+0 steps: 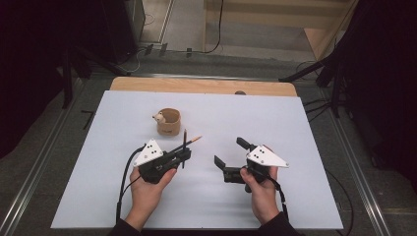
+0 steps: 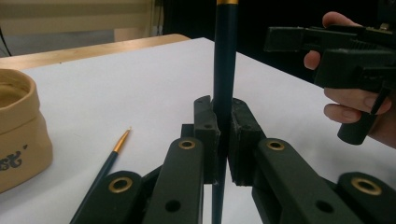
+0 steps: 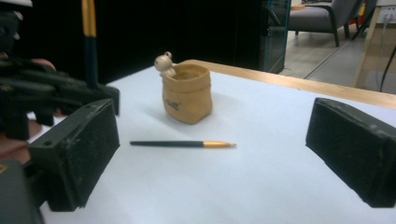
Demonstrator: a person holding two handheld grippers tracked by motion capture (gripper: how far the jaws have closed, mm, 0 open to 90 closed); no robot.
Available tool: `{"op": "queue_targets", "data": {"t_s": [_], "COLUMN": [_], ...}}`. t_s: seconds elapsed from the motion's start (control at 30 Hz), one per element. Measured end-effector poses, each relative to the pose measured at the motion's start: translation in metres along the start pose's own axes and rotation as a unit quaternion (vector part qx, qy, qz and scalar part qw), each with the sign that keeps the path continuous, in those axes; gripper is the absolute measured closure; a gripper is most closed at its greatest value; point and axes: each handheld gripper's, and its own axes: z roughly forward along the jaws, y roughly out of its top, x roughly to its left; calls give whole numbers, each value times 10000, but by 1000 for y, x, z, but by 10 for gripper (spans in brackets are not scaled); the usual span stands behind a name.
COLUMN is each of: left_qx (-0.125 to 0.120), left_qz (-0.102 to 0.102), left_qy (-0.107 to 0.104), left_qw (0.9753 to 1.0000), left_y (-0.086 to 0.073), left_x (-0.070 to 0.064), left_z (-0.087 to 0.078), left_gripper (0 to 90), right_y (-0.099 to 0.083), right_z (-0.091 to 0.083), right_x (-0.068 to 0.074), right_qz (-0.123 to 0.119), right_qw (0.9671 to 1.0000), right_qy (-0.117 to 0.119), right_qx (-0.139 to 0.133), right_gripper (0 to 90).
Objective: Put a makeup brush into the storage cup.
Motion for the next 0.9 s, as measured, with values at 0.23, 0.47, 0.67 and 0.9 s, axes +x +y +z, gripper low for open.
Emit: {"op": "queue_targets", "data": {"t_s": [0.23, 0.47, 0.67, 0.9], "left_qx": [-46, -102, -137, -199], "left_qz": [0, 5, 1, 23], "left_qy": [79, 142, 184, 239], "left_qw": [10000, 9998, 9997, 9995], "left_y": [1, 2, 2, 4], "left_x": [5, 7, 10, 13], "left_z": [-3, -6, -8, -12], "left_gripper": [847, 846, 846, 847], "right_y": [-3, -8, -10, -16], "right_z": [-13, -27, -40, -54], "right_x": [-14, -28, -39, -49], "right_qz": [-81, -102, -114, -199], "right_qw": [9999, 9996, 9990, 9982], "right_qy": [-118, -274, -412, -557], "right_qx": [-24, -38, -94, -44], "right_gripper": [5, 0, 0, 0]}}
